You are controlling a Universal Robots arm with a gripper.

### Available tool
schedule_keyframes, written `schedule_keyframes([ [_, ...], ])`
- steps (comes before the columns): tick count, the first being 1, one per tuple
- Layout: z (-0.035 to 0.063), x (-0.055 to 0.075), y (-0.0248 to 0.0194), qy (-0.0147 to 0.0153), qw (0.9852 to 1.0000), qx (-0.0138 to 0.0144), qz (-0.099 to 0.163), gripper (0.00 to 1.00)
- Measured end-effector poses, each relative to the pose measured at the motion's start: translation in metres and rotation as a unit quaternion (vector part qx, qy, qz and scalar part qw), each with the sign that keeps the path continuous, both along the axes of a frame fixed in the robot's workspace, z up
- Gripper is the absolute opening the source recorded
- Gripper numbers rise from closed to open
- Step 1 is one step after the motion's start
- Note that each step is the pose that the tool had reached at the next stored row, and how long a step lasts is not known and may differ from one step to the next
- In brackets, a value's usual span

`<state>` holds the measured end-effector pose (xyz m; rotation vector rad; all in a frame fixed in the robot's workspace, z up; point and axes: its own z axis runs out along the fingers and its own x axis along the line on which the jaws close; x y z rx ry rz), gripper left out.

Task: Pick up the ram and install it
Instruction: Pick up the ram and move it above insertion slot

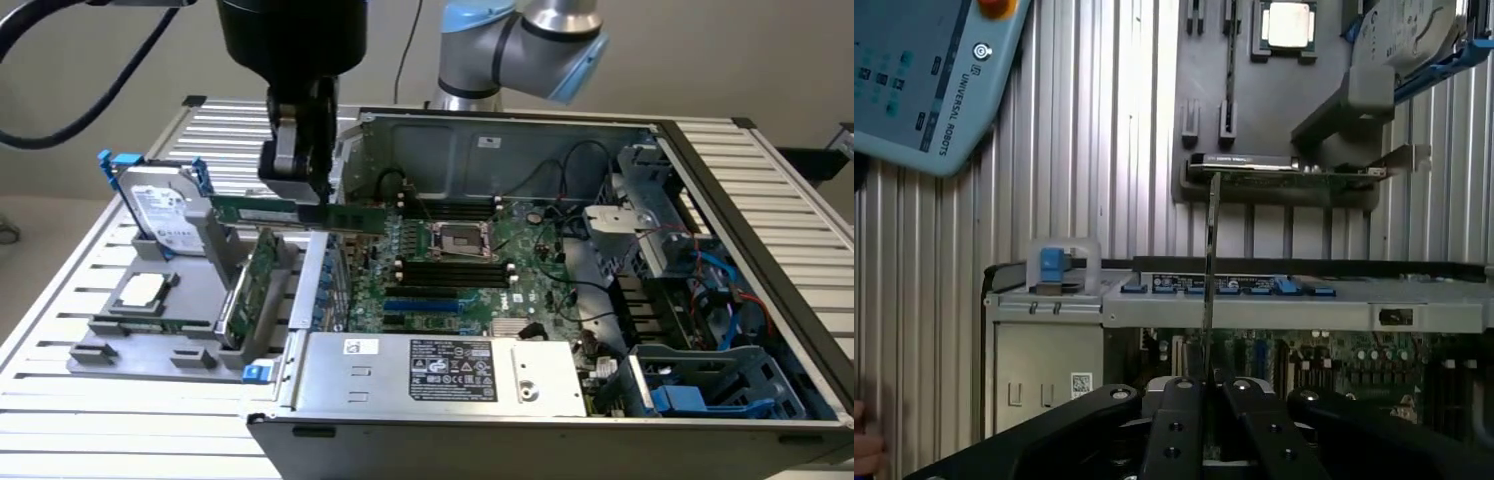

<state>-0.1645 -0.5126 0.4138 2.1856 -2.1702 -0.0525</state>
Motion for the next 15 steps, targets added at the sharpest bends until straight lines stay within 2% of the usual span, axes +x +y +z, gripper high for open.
schedule_keyframes([
  [3,-0.0013,0.012,0.0063,0.0,1.0,-0.0001,0.0,0.14],
  [15,-0.0145,0.051,0.0455,0.0,1.0,-0.0018,0.0,0.14],
])
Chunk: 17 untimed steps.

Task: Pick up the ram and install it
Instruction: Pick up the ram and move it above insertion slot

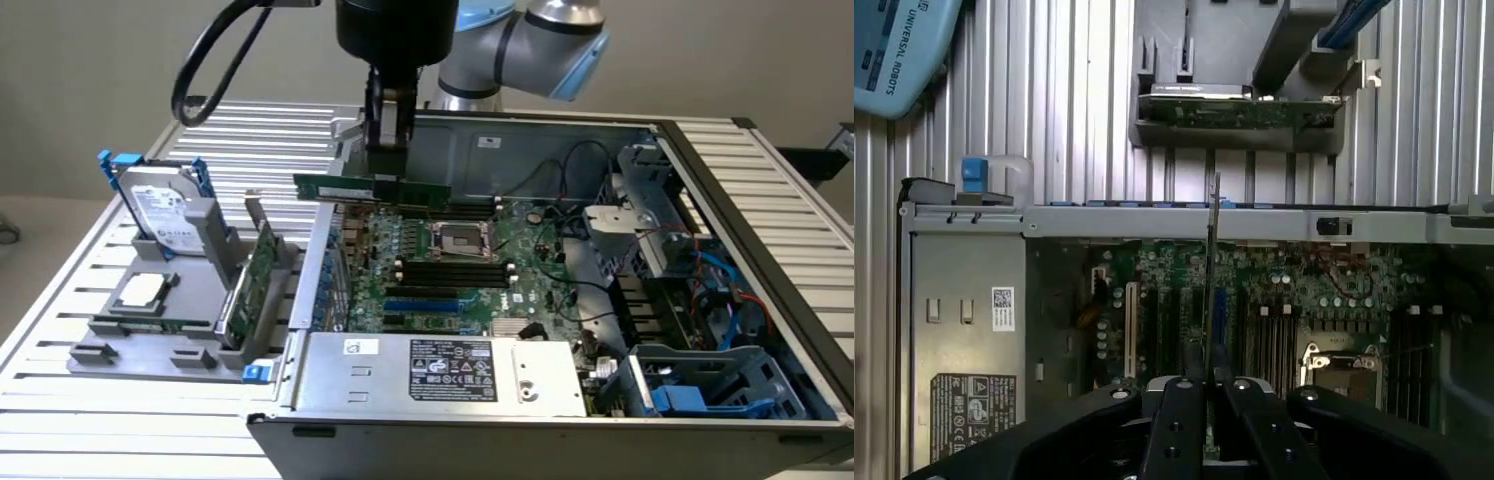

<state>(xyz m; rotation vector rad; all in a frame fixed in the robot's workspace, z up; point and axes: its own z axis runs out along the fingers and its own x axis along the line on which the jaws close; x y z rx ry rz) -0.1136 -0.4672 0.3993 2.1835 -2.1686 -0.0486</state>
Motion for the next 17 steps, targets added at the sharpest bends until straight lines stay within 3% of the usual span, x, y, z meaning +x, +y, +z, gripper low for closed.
schedule_keyframes([
  [7,-0.0078,0.023,0.0211,-0.0003,1.0,-0.0005,0.0,0.14],
  [17,-0.0152,0.053,0.0415,-0.006,1.0,-0.0006,0.0,0.14],
])
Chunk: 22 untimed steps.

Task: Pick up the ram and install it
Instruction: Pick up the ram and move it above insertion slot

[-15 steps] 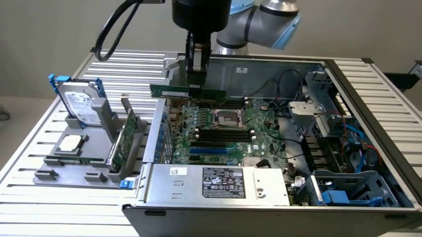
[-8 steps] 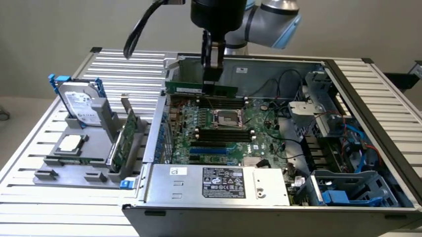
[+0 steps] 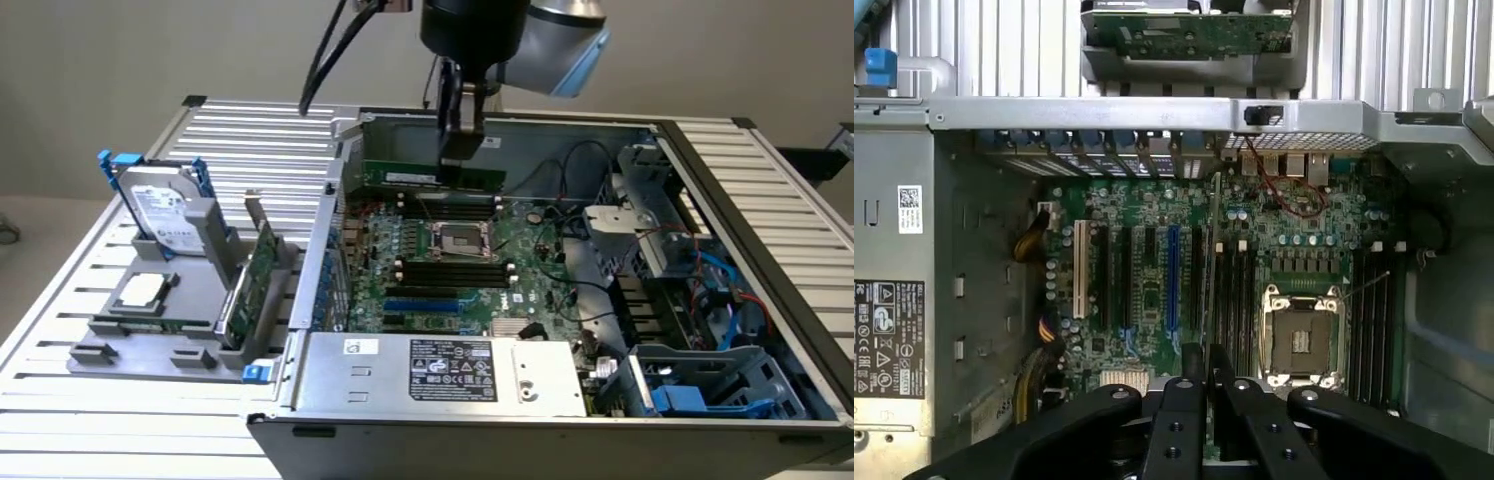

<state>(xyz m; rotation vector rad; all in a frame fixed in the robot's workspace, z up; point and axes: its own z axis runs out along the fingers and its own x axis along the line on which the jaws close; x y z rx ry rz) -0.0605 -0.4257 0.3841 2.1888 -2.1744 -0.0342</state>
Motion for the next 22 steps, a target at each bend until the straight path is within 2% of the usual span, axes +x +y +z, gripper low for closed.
schedule_keyframes([
  [11,-0.0083,0.032,0.0219,-0.0076,1.0,0.0,0.0,0.14],
  [18,-0.0198,0.034,0.038,-0.0094,1.0,0.0,0.0,0.14],
  [20,-0.0229,0.033,0.0398,-0.0124,0.9999,0.0001,0.0,0.14],
  [22,-0.0231,0.033,0.0398,-0.0128,0.9999,-0.0009,0.001,0.14],
])
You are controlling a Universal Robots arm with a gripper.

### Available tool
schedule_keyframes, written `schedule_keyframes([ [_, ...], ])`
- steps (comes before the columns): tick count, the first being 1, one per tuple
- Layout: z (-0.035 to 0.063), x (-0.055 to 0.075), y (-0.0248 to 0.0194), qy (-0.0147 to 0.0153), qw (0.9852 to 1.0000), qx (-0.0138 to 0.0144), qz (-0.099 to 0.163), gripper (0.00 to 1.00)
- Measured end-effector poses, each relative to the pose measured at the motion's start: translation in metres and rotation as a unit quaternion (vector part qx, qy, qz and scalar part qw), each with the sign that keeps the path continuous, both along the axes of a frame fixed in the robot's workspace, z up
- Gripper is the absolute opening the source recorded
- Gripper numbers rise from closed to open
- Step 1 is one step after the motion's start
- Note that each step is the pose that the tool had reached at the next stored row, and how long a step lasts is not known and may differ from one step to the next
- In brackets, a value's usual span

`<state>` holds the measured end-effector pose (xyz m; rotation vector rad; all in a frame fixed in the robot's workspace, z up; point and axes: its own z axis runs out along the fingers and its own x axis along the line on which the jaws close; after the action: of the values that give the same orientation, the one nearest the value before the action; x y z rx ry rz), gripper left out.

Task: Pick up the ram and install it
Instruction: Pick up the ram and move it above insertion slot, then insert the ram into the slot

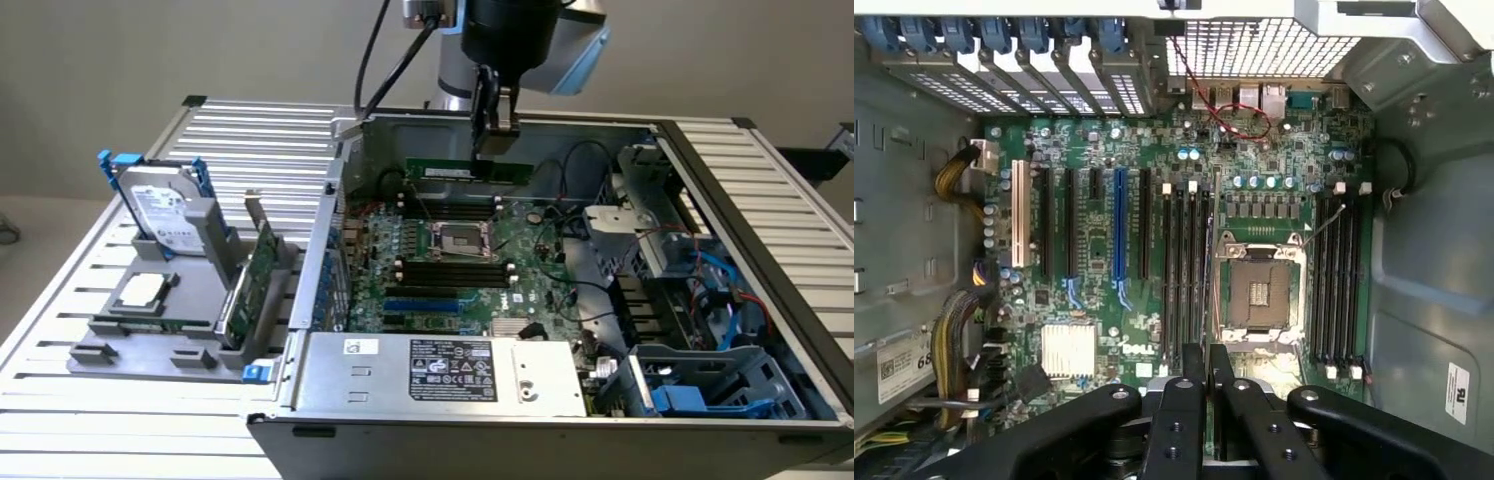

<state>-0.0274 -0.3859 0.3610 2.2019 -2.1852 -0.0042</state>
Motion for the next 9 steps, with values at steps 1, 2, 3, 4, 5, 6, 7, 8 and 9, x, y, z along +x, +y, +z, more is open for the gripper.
schedule_keyframes([
  [1,0.0,0.0,0.0,0.0,1.0,0.0001,0.0,0.14],
  [2,0.0,0.0,0.0,0.0,1.0,0.0002,0.0,0.14],
  [3,0.0,0.0,0.0001,0.0,1.0,0.0003,0.0,0.14],
  [4,0.0,-0.0001,0.0001,0.0,1.0,0.0004,0.0,0.14],
  [5,0.0,-0.0001,0.0001,0.0,1.0,0.0006,0.0,0.14],
  [6,0.0,-0.0001,0.0,0.0,1.0,0.0009,0.0,0.14],
  [7,0.0,-0.0001,0.0001,0.0,1.0,0.001,0.0,0.14],
  [8,0.0,-0.0001,0.0001,0.0,1.0,0.0011,0.0,0.14],
  [9,0.0,-0.0001,0.0,0.0,1.0,0.0012,0.0,0.14],
])
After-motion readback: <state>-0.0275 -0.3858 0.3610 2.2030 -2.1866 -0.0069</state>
